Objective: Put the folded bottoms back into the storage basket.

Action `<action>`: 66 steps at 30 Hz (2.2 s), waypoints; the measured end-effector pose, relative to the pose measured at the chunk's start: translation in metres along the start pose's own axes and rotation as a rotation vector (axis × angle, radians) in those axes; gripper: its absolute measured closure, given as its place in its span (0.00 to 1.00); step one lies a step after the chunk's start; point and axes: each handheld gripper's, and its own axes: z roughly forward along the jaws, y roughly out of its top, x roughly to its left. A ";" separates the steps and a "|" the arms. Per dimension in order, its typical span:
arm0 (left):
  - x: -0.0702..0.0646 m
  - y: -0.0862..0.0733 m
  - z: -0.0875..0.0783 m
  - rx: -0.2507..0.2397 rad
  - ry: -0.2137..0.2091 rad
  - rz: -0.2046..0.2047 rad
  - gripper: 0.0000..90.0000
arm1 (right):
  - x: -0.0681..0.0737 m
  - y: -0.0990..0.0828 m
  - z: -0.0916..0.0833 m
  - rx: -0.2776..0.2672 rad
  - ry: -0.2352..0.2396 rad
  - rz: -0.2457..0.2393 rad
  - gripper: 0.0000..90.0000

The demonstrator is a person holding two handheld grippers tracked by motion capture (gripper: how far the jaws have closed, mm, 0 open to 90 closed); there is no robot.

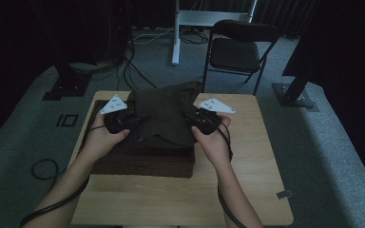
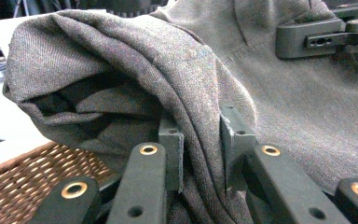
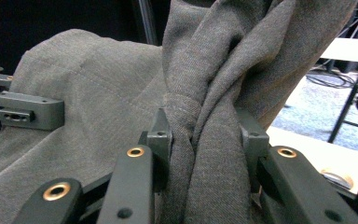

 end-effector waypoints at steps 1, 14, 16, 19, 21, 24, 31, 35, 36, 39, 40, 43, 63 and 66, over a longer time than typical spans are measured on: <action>0.003 -0.002 -0.002 0.001 0.005 -0.006 0.83 | 0.003 -0.001 0.004 0.001 0.004 -0.001 0.73; 0.039 -0.028 -0.014 0.015 0.073 -0.031 0.83 | 0.031 -0.018 0.050 0.000 0.034 0.018 0.73; 0.043 -0.031 -0.013 0.014 0.076 -0.037 0.83 | 0.033 -0.022 0.056 -0.004 0.038 0.026 0.73; 0.050 -0.037 -0.012 0.016 0.081 -0.043 0.83 | 0.035 -0.027 0.066 -0.009 0.046 0.027 0.73; 0.054 -0.041 -0.011 0.019 0.082 -0.053 0.83 | 0.036 -0.031 0.071 -0.009 0.048 0.035 0.73; 0.058 -0.048 -0.008 0.028 0.079 -0.064 0.83 | 0.036 -0.037 0.078 0.000 0.048 0.040 0.73; 0.066 -0.063 0.001 0.075 0.077 -0.094 0.83 | 0.037 -0.054 0.091 0.045 0.043 0.058 0.73; 0.071 -0.069 0.005 0.078 0.085 -0.105 0.83 | 0.036 -0.061 0.098 0.062 0.039 0.072 0.73; 0.072 -0.069 0.007 0.080 0.086 -0.108 0.83 | 0.036 -0.062 0.100 0.061 0.038 0.076 0.73; 0.074 -0.071 0.010 0.083 0.088 -0.107 0.83 | 0.037 -0.065 0.104 0.066 0.030 0.072 0.73; 0.073 -0.073 0.012 0.083 0.092 -0.102 0.83 | 0.037 -0.066 0.105 0.071 0.033 0.077 0.73; 0.074 -0.076 0.013 0.083 0.087 -0.108 0.83 | 0.037 -0.068 0.107 0.072 0.029 0.079 0.73; 0.082 -0.098 0.020 0.171 0.078 -0.169 0.83 | 0.036 -0.082 0.115 0.186 0.049 0.103 0.73; 0.083 -0.099 0.022 0.188 0.090 -0.164 0.83 | 0.036 -0.083 0.120 0.222 0.039 0.080 0.72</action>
